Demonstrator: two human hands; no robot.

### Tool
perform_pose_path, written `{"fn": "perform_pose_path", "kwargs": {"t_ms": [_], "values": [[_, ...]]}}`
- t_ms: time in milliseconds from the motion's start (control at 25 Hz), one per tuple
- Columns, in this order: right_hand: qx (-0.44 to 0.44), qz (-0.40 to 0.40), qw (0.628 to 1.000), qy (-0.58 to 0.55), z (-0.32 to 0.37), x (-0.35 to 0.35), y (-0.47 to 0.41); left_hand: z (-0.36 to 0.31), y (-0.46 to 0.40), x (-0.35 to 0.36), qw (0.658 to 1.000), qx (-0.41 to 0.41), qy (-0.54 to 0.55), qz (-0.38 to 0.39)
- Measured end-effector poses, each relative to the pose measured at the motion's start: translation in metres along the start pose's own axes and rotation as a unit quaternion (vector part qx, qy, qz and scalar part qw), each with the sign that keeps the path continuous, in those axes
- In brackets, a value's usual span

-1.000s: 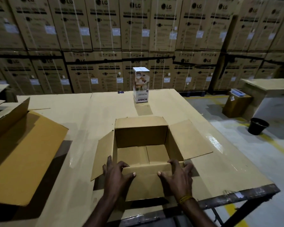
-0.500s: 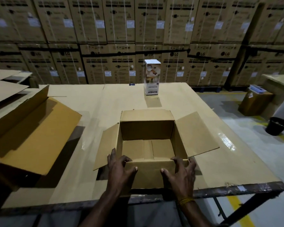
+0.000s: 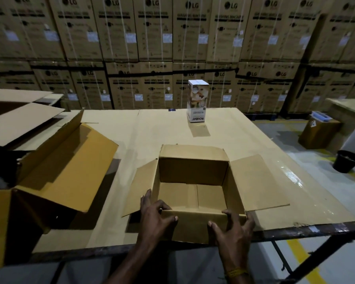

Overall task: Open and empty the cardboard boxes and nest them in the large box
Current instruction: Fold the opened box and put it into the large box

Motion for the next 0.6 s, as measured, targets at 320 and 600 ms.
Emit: {"fn": "perform_pose_path", "kwargs": {"t_ms": [320,600], "values": [[0.018,-0.141,0.989,-0.03,0.081,0.018,0.103,0.025,0.017,-0.118,0.997,0.064,-0.033,0.037],[-0.028,-0.24,0.969,-0.055,0.155,0.002,0.179,0.017,0.031,-0.214,0.987,0.157,-0.007,0.041]]}}
Point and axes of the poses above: each hand's wrist, its own y-axis away from the middle knuckle, its own x-axis out of the palm, z = x × y, the point moved 3 cm from there along -y, towards the middle knuckle
